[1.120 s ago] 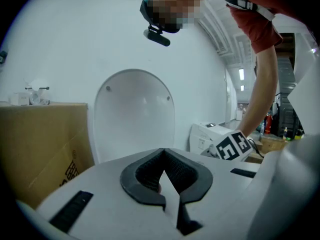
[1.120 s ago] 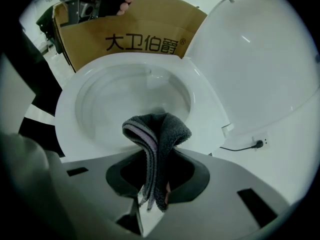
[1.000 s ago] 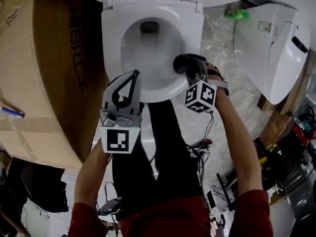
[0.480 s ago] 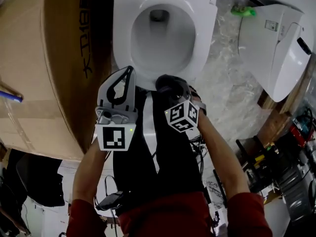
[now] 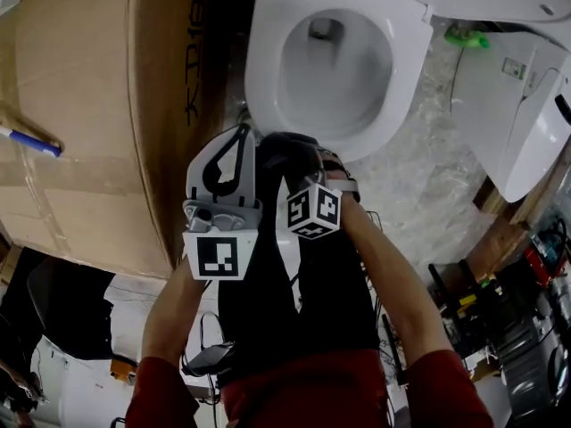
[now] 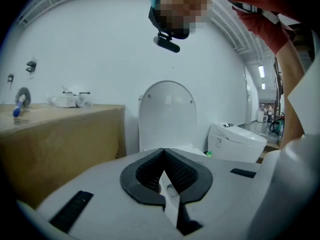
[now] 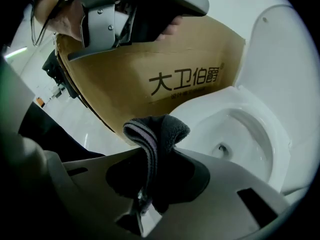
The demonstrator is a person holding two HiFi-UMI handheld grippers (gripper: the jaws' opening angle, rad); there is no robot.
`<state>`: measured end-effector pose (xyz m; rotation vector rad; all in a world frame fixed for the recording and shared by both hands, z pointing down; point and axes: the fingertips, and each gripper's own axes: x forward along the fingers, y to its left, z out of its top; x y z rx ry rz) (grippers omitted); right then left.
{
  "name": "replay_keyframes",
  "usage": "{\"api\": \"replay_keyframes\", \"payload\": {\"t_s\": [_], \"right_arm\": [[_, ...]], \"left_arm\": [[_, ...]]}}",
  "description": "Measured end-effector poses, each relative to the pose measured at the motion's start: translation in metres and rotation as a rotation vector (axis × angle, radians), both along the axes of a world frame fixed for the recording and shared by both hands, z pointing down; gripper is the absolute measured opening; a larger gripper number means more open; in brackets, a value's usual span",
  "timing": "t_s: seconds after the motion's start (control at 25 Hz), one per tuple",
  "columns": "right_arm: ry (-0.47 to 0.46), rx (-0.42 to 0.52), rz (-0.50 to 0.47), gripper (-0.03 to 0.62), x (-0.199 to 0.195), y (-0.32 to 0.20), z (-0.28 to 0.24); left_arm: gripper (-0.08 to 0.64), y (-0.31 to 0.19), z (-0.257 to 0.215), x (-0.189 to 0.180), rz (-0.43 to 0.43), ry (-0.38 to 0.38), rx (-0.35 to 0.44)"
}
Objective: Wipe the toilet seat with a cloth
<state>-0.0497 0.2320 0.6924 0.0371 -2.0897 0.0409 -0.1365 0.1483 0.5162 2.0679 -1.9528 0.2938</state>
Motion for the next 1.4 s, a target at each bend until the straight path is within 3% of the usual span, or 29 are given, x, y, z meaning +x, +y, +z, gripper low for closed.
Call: {"api": "replay_keyframes", "payload": {"t_s": [0.24,0.64,1.08,1.4], "right_arm": [[-0.052,0.075,-0.118,0.077,-0.045,-0.025,-0.001],[-0.098,0.223,-0.165,0.077,-0.111,-0.120,-0.004],[-0.108,0.323,-0.054,0.077,-0.140,-0.244,-0.013],[-0.119,0.387,0.112,0.077,-0.102,-0.312,-0.025]], "left_arm": [[0.012,0.006,-0.002,-0.018,-0.057,0.006,0.006],[0.012,-0.001,-0.004,-0.025,-0.086,0.026,0.008],[0.012,-0.031,0.004,-0.026,-0.063,0.028,-0.018],[0.012,-0.058,0.005,-0.009,0.001,0.024,-0.034]]}}
